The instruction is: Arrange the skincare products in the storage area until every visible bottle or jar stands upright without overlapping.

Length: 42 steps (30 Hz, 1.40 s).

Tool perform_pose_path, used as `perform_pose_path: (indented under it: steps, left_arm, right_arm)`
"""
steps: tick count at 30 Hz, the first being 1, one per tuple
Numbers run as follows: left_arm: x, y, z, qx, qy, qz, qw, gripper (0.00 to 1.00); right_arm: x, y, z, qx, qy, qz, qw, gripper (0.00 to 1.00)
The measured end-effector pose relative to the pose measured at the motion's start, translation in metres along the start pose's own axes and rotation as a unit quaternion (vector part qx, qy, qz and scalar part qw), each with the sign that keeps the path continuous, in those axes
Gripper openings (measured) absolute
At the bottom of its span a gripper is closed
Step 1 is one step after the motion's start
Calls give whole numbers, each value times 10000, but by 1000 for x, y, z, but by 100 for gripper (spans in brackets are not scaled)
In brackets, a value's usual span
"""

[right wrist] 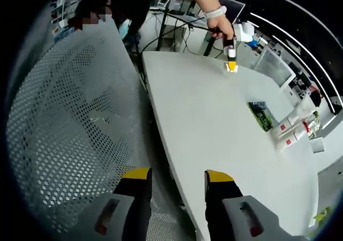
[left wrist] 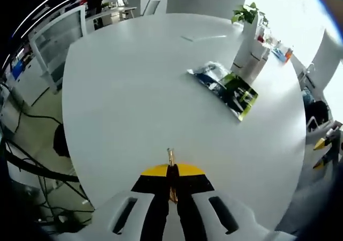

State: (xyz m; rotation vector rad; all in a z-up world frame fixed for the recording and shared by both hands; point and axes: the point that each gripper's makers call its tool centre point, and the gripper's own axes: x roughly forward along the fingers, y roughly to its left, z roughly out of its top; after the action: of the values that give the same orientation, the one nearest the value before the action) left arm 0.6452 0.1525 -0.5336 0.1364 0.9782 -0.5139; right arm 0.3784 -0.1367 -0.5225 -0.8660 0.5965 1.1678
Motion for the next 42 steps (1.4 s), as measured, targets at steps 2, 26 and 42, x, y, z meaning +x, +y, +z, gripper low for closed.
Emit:
perform_pose_path:
  steps: [2, 26, 42]
  left_arm:
    - [-7, -22, 7, 87, -132, -168, 9997, 0]
    - [-92, -251, 9, -191, -1341, -977, 9860, 0]
    - [-120, -238, -19, -799, -1713, -669, 9797, 0]
  right_arm:
    - [0, 0, 0, 6, 16, -7, 10000, 35]
    - [-4, -10, 3, 62, -144, -238, 9996, 38]
    - [-3, -9, -1, 52, -14, -217, 9997, 37]
